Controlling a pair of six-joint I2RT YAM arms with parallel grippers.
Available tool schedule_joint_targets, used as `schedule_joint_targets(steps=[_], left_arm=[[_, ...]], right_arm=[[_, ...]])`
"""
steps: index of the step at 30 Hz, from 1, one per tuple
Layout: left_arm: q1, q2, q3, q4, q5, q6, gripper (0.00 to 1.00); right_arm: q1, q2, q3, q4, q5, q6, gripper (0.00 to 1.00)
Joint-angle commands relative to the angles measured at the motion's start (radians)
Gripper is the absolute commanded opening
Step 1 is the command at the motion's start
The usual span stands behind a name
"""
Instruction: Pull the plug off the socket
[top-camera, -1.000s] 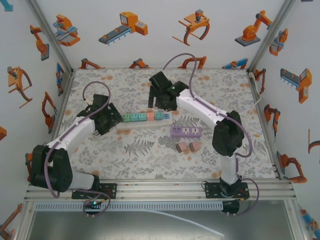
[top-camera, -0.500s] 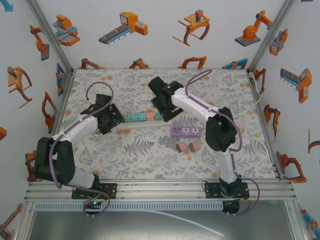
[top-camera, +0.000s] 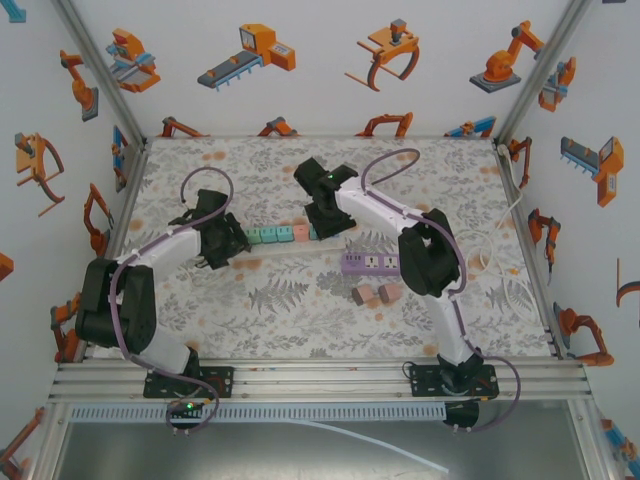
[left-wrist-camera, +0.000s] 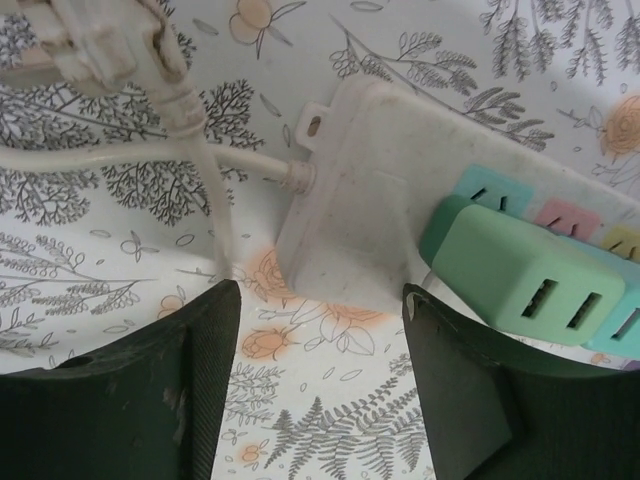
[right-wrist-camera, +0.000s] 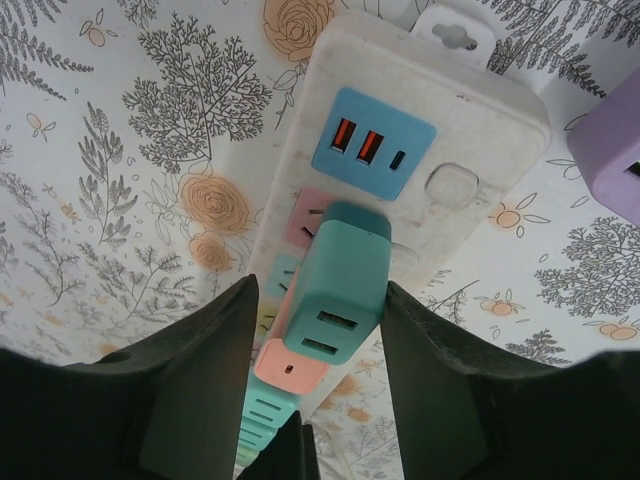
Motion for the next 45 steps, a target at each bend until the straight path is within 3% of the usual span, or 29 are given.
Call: schedule_joint_targets(steps=[1,11,14,17,24,45], left_arm=[[0.007,0.006,-0.018,0.012,0.006,0.02,0.61],[0.008,0.022,-0.05,0.024,-0.03,0.022,0.58],[0.007,0.038,-0.062,0.03,-0.046,0.018,0.57],[-0.002,0.061,-0.065,0.027,-0.104,0.025,0.54],[-0.009,0.121,-0.067,0.042,-0.151,0.037,0.45],[-0.04,0.161,-0.01,-0.031,-0.245,0.006,0.45]], right_arm=[[-0.004,0.004,-0.014,-0.041,0.01,0.064,0.46],[-0.004,-0.022,-0.028,-0.053,-0.014,0.111,0.2],[-0.004,-0.056,-0.059,-0.048,-0.001,0.132,0.08],[-0.004,-0.096,-0.089,-0.015,0.006,0.137,0.0],[-0.003,-0.167,-0.163,0.089,-0.049,0.142,0.0],[-0.063,-0.244,-0.233,0.205,-0.123,0.165,0.0]])
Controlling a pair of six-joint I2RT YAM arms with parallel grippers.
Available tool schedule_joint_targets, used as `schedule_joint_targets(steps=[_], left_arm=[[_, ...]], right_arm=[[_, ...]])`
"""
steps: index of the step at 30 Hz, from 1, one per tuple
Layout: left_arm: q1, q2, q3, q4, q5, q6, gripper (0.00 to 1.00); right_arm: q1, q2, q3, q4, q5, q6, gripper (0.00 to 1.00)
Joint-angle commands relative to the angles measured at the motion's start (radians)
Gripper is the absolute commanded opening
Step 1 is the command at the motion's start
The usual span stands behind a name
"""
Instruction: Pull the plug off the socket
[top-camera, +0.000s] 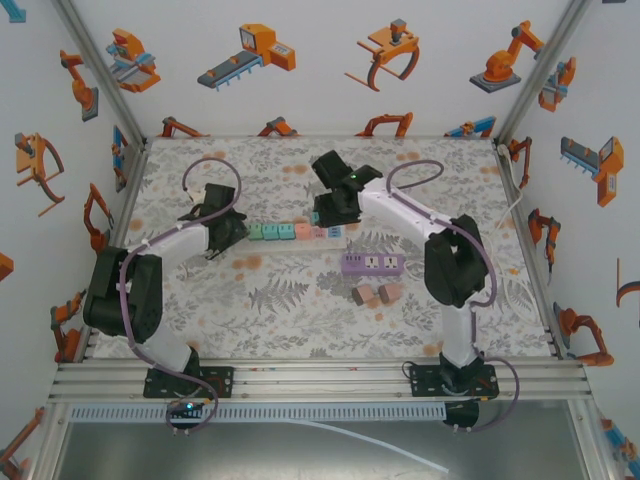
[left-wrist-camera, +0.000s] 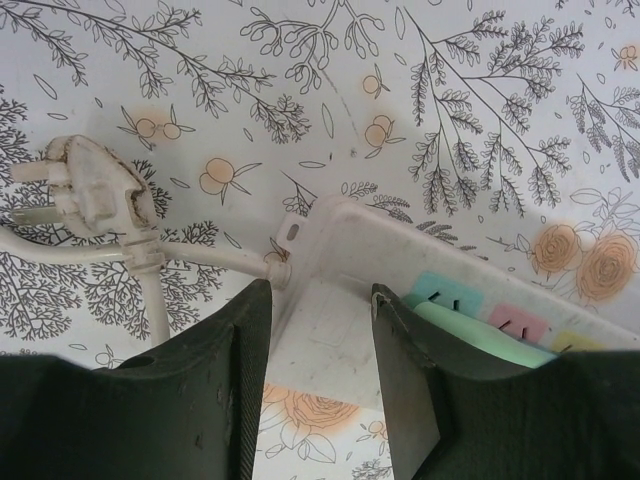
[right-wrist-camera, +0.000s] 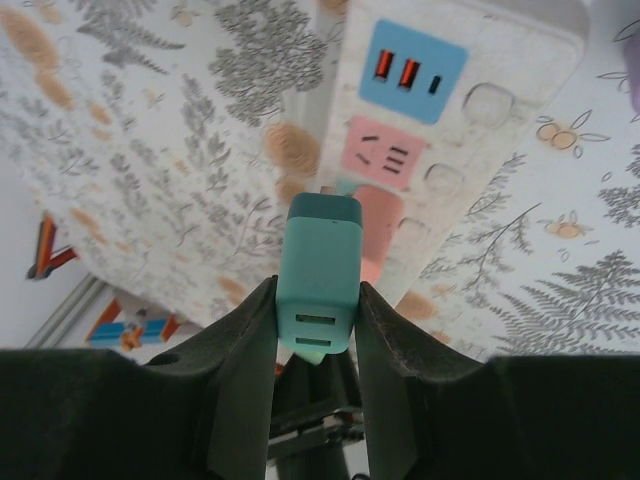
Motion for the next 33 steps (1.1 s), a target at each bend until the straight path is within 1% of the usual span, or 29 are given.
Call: schedule_joint_targets(steps=[1,3,4,6,8,10,11,12,15,18,20,21,25,28,31,32,33], left_arm=[[-0.005,0.079,-0.045,-0.202,-0.077,0.019,0.45],[-0.005,0.078,-0.046,-0.2,-0.077,0.02,0.45],[-0.005,0.078,-0.047,-0.199,-0.074,0.02,0.45],[-0.001,0.074,-0.054,-0.18,-0.043,0.038,0.47],[0.005,0.064,-0.053,-0.166,0.011,0.067,0.51],[0.005,0.035,-0.048,-0.169,0.031,0.077,0.55],[0.005,0.011,-0.043,-0.178,0.032,0.078,0.57],[0.006,-0.02,-0.037,-0.193,0.029,0.079,0.59],[0.008,-0.117,-0.014,-0.233,0.017,0.086,0.67],[0.01,-0.217,0.011,-0.265,0.017,0.097,0.76],[0.009,-0.29,0.024,-0.279,0.027,0.106,0.81],[0.009,-0.333,0.032,-0.285,0.038,0.114,0.83],[-0.001,-0.489,0.04,-0.29,0.1,0.167,0.89],[-0.013,-0.602,0.033,-0.29,0.175,0.214,0.93],[-0.019,-0.695,0.023,-0.283,0.31,0.261,1.0],[-0.02,-0.718,0.021,-0.283,0.341,0.26,0.97],[-0.02,-0.733,0.021,-0.289,0.37,0.26,0.97]], right_arm=[[-0.011,-0.047,-0.049,0.041,-0.008,0.016,0.0],[-0.015,-0.059,-0.068,0.085,0.002,-0.033,0.0],[-0.017,-0.065,-0.066,0.107,0.012,-0.087,0.0],[-0.021,-0.088,-0.058,0.174,0.053,-0.281,0.0],[-0.024,-0.129,-0.081,0.289,0.069,-0.501,0.0],[-0.025,-0.193,-0.146,0.412,0.071,-0.698,0.0],[-0.026,-0.237,-0.205,0.493,0.06,-0.803,0.0],[-0.028,-0.292,-0.269,0.554,0.053,-0.871,0.0],[-0.05,-0.449,-0.47,0.716,-0.015,-1.059,0.0],[-0.094,-0.614,-0.654,0.829,-0.182,-1.234,0.0],[-0.118,-0.704,-0.742,0.837,-0.28,-1.303,0.0],[-0.128,-0.756,-0.774,0.81,-0.347,-1.34,0.0],[-0.133,-0.829,-0.785,0.603,-0.492,-1.438,0.0],[-0.13,-0.817,-0.783,0.509,-0.592,-1.417,0.0],[-0.093,-0.753,-0.759,0.435,-0.637,-1.405,0.0],[-0.07,-0.722,-0.747,0.418,-0.646,-1.417,0.0],[-0.052,-0.697,-0.736,0.409,-0.647,-1.426,0.0]])
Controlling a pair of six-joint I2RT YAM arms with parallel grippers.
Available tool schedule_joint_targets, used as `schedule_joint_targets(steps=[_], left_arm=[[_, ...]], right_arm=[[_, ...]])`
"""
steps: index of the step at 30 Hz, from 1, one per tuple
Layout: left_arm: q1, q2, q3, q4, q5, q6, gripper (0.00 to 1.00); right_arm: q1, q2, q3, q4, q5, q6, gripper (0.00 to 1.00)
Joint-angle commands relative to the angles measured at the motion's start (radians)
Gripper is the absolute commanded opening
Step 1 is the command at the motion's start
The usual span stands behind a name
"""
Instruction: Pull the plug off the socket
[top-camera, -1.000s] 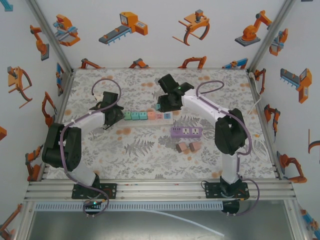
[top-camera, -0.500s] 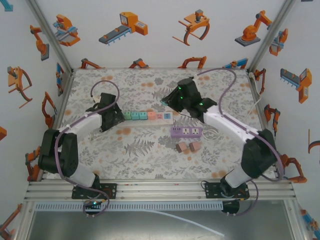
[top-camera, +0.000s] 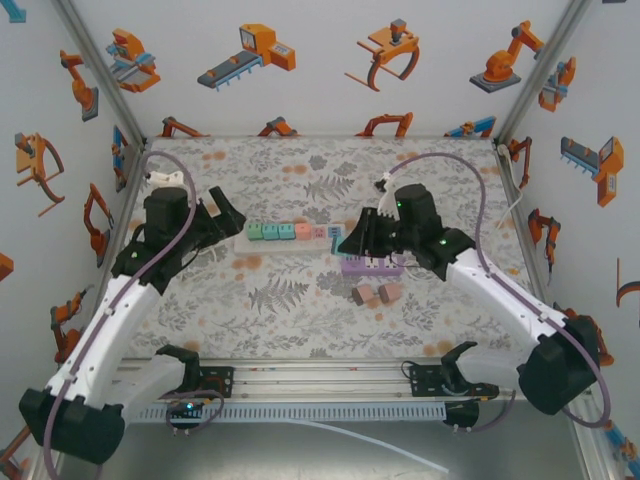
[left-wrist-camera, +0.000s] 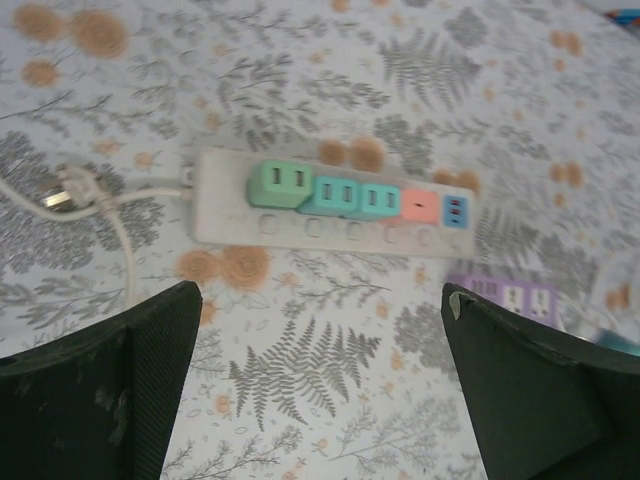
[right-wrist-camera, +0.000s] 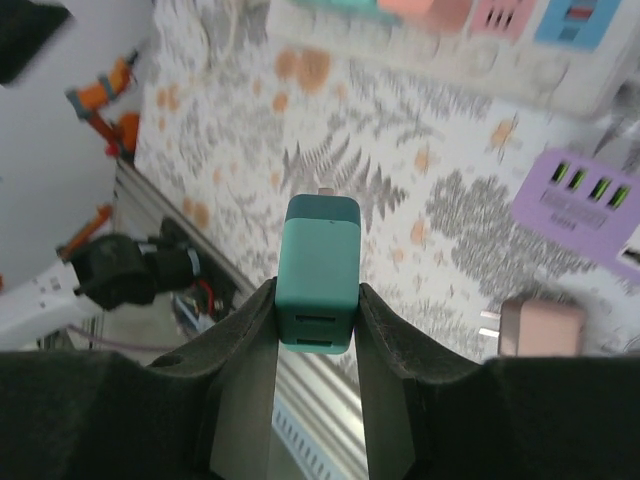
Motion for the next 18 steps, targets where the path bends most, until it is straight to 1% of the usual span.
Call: schedule_joint_targets(steps=[1,4,7,10,14,18], left_arm=[[-0.006,-0.048,0.01,-0.035,0.176,0.062,0.97],[-0.009,-0.05,0.037,-0.078,0.272,0.085,0.97],[-0.015,-0.045,0.045,-0.109,0.314,0.104,0.97],[-0.018,-0.045,0.034,-0.127,0.313,0.113,0.97],[-0.019,-0.048,0.014,-0.143,0.284,0.126,0.97],[-0.018,-0.044,0.012,-0.162,0.254,0.146,0.97]], right_arm=[[0.064,0.1,0.049,-0.109,-0.089,-0.054,0.0],[0.096,0.194,0.072,-0.092,-0.051,-0.053,0.0],[0.125,0.274,0.093,-0.054,-0.028,-0.064,0.0],[0.145,0.342,0.107,-0.038,-0.008,-0.084,0.0],[0.167,0.419,0.113,-0.041,0.026,-0.115,0.0],[0.181,0.452,0.081,0.001,0.046,-0.115,0.01]])
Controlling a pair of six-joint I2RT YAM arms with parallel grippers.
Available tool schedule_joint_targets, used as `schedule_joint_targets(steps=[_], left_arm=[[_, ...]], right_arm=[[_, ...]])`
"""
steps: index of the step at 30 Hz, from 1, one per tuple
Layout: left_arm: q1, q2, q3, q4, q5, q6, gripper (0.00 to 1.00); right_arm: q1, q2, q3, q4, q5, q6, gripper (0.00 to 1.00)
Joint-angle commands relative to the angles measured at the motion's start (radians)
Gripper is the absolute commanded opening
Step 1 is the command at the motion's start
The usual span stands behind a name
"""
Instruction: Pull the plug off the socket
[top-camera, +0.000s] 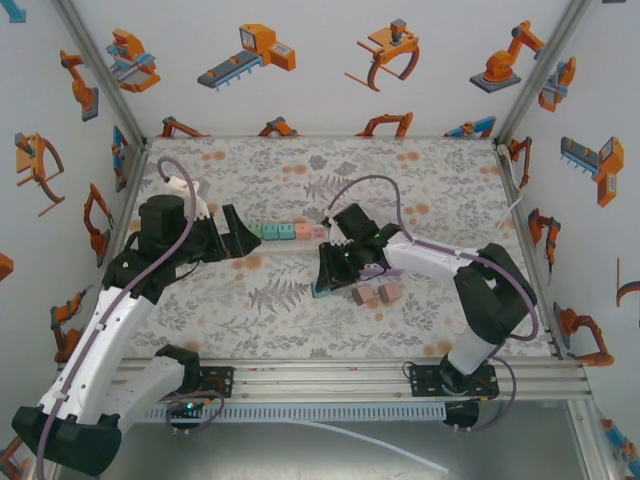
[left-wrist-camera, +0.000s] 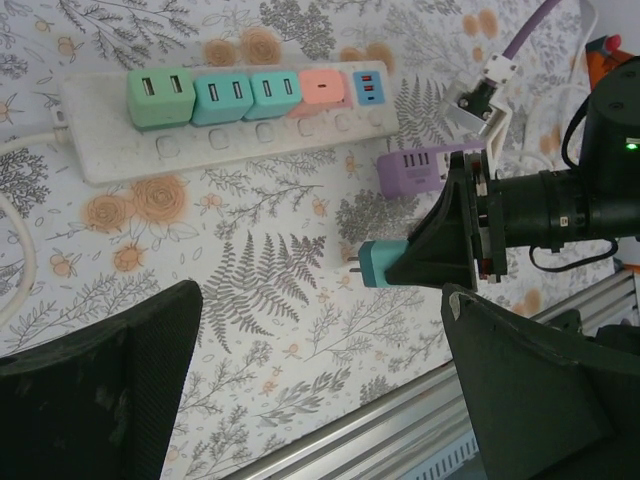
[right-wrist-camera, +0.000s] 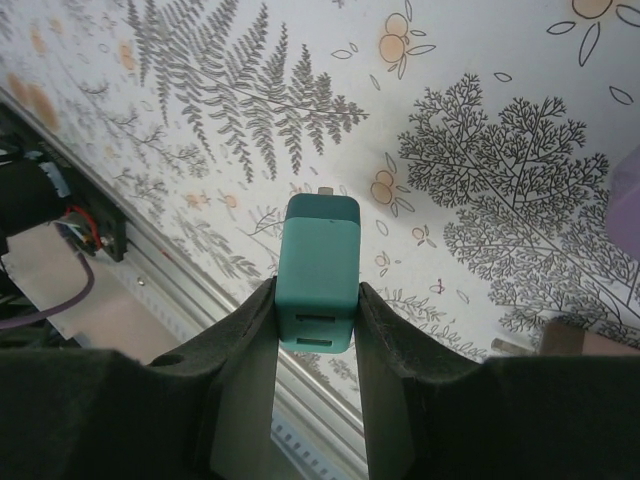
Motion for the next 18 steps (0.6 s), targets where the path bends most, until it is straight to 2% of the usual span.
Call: schedule_joint_targets(steps=[1,10,18], left_arm=[[-0.002,0.002,-0.004,-0.033,-0.017,0.048,0.97],[-0.002,0.04,0.004,-0.026,-0.027,0.057,0.97],[-0.002,0.039,-0.005,-0.028,-0.034,0.047,0.97]], right_arm=[[0.012,0.009,-0.017,0.059,0.035,-0.023,0.03],[0.013,0.022,-0.064,0.031,0.098,-0.054,0.31],[0.012,0.014,-0.06,-0.01,0.173,-0.086,0.42]])
